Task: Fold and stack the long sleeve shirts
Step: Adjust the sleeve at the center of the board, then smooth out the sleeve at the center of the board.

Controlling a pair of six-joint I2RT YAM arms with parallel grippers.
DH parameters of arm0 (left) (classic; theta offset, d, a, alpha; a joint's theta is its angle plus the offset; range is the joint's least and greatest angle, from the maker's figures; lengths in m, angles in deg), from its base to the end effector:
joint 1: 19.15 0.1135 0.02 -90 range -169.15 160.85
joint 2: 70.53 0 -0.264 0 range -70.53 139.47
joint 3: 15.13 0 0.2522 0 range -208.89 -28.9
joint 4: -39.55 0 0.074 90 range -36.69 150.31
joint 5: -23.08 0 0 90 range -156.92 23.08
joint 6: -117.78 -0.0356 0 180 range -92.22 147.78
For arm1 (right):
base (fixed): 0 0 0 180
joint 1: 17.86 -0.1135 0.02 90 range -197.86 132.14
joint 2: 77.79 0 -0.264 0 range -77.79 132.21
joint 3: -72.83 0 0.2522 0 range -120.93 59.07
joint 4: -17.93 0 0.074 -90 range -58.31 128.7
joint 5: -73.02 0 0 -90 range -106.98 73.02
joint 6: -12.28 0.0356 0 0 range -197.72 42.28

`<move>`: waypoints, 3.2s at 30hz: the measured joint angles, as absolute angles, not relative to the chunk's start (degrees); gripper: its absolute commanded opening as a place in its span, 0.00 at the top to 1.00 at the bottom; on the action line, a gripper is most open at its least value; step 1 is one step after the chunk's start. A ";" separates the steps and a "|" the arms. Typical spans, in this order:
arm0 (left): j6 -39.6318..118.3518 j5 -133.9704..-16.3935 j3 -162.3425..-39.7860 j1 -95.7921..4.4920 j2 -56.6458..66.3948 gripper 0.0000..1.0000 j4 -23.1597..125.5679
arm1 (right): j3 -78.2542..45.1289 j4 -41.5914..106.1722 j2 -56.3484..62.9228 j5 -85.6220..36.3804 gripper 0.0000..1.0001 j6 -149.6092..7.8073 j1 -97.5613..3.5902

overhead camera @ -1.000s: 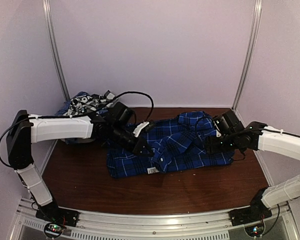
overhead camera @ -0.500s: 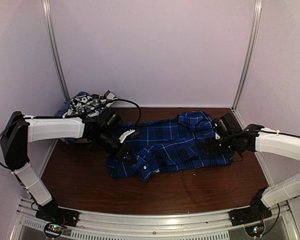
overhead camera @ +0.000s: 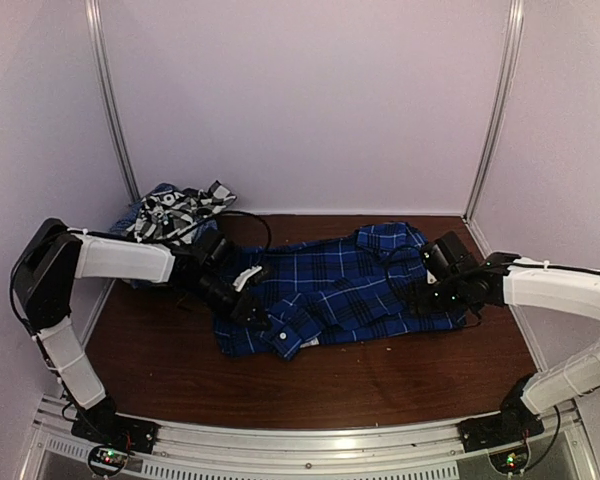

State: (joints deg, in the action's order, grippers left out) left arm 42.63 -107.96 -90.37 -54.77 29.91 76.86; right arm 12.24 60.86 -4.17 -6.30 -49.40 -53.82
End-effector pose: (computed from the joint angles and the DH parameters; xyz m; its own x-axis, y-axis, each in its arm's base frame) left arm 0.2649 -0.2185 0.1763 -0.8728 0.3875 -0.2969 0.4779 0.5544 -0.6813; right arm 0.2081 0.1428 0.2196 -0.8244 -0.0221 -0.5656 -0.1159 0.9847 0.1304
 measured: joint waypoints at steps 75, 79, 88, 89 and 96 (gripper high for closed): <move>36.18 -92.31 -99.81 -46.20 32.03 0.44 91.52 | 12.20 60.51 -7.14 3.34 0.30 -51.65 -52.49; 39.73 -93.05 -97.71 -46.29 25.78 0.43 85.10 | 12.18 57.65 -5.06 1.00 0.29 -52.94 -52.47; 51.37 -96.68 -88.18 -54.35 21.45 0.44 67.50 | 9.58 52.58 7.02 -3.26 0.30 -55.43 -51.07; 52.21 -96.70 -87.81 -55.60 22.13 0.45 66.48 | 9.38 52.05 8.20 -3.53 0.30 -55.61 -50.52; 55.11 -96.39 -86.89 -60.43 29.85 0.48 61.89 | 9.55 48.62 12.55 -6.00 0.30 -57.07 -46.41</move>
